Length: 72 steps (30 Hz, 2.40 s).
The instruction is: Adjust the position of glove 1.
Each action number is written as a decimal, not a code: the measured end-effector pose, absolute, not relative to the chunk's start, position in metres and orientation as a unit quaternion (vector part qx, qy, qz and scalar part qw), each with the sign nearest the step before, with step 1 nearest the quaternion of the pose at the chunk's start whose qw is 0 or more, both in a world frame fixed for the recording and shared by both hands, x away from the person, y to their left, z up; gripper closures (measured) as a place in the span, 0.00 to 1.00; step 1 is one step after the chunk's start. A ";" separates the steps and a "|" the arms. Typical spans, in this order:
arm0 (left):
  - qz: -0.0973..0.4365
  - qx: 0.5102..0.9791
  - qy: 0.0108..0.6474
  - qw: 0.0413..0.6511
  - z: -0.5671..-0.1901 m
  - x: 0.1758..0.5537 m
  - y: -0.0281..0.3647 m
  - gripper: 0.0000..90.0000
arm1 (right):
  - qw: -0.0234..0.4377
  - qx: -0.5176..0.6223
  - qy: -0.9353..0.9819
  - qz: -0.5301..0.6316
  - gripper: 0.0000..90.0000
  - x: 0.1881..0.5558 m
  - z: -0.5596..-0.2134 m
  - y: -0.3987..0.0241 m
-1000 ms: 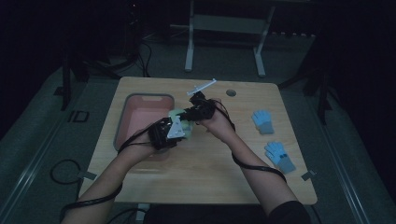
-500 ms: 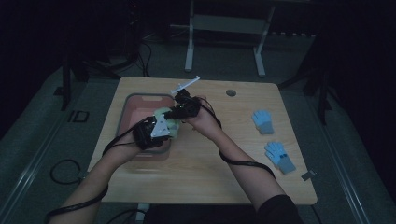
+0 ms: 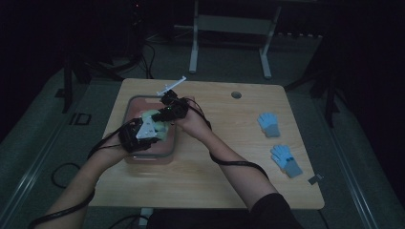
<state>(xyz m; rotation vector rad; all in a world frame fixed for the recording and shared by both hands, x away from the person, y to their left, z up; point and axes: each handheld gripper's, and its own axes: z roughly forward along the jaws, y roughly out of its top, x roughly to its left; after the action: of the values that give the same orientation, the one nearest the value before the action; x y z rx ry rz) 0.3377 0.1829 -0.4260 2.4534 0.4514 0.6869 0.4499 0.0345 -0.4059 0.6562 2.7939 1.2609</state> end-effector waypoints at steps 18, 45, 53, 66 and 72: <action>0.214 0.927 0.178 0.250 -0.464 0.370 0.200 0.82 | -0.010 0.242 0.892 0.381 0.79 0.472 -0.447 0.058; 0.141 0.956 0.193 0.170 -0.491 0.410 0.186 0.75 | -0.010 0.263 0.899 0.350 0.61 0.480 -0.465 0.035; 0.143 0.941 0.237 0.196 -0.480 0.404 0.190 0.32 | -0.007 0.253 0.893 0.372 0.54 0.467 -0.456 0.008; 0.156 0.904 0.281 0.282 -0.465 0.380 0.174 0.04 | 0.001 0.243 0.883 0.402 0.32 0.453 -0.448 -0.041; 0.160 0.890 0.281 0.320 -0.458 0.371 0.159 0.02 | -0.002 0.242 0.883 0.402 0.27 0.448 -0.450 -0.059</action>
<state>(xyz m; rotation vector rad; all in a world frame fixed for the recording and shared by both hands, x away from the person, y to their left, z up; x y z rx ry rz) 0.3708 0.1593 -0.4585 2.3404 0.7394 0.4194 0.4477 -0.0588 -0.4503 0.7614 2.7787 1.2636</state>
